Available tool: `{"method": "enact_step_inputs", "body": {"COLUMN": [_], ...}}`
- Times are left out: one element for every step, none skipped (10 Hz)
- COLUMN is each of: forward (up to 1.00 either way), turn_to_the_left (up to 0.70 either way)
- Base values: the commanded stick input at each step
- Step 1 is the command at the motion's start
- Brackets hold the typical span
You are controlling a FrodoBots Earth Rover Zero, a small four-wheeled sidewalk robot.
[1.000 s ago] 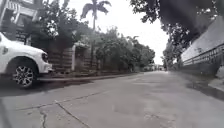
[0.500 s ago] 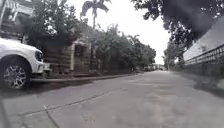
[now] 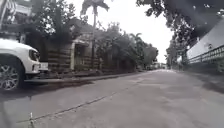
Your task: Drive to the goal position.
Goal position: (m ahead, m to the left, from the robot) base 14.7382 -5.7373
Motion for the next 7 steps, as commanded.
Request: {"method": "enact_step_inputs", "body": {"forward": [0.7, 0.7, 0.7, 0.7, 0.7, 0.7, 0.7], "turn_to_the_left": [0.0, 0.0, 0.0, 0.0, 0.0, 0.0, 0.0]}}
